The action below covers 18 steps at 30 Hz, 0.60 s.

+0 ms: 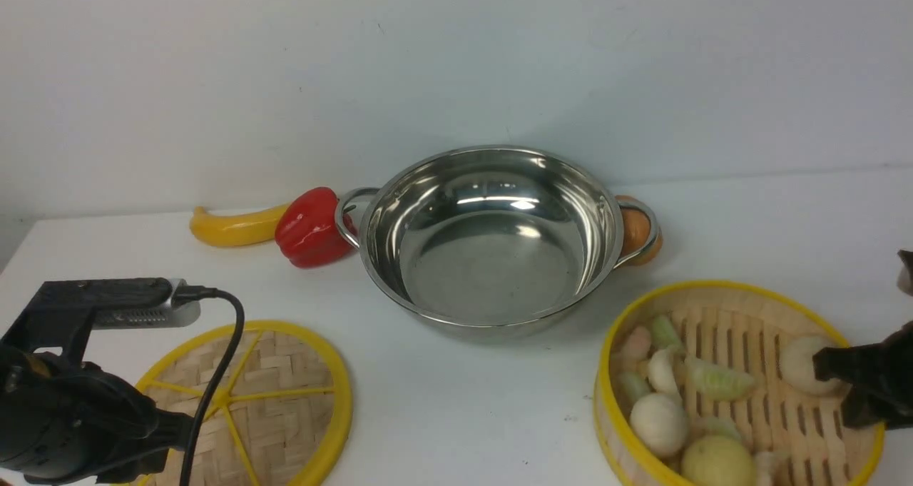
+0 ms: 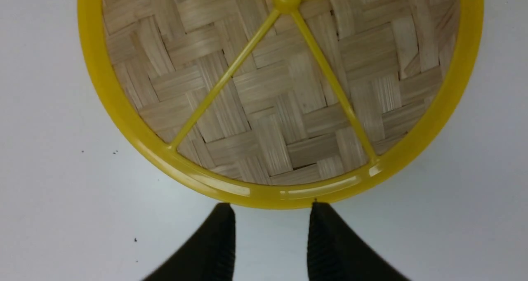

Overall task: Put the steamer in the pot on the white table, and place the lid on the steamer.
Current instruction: 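Reach for and grasp the rim of the bamboo steamer holding the buns with the right gripper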

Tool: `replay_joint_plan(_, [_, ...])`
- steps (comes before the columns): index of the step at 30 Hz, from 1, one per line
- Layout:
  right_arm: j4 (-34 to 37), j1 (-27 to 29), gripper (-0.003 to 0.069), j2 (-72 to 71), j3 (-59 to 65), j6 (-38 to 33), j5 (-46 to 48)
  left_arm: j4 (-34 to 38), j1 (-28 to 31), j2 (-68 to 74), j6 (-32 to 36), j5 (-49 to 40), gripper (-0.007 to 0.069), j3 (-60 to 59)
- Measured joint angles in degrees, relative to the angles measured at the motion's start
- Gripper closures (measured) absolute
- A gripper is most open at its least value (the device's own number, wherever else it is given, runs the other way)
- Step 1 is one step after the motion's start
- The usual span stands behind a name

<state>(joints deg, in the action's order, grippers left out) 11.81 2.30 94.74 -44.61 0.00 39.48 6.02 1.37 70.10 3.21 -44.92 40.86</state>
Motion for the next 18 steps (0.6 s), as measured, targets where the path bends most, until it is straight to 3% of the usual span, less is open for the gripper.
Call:
replay_joint_plan(1, [-2.82, -0.06, 0.0603, 0.05, -0.14, -0.74, 0.26, 0.0, 0.0, 0.0, 0.0, 0.0, 0.0383, 0.0])
replay_joint_plan(10, [-11.5, 4.46, 0.0606, -1.06, -0.58, 2.6, 6.87, 0.0, 0.0, 0.0, 0.0, -0.28, 0.0383, 0.0])
replay_joint_plan(18, [-11.2, 6.29, 0.0608, -4.01, -5.33, 0.75, 22.34, 0.0, 0.0, 0.0, 0.0, -0.34, 0.0383, 0.0])
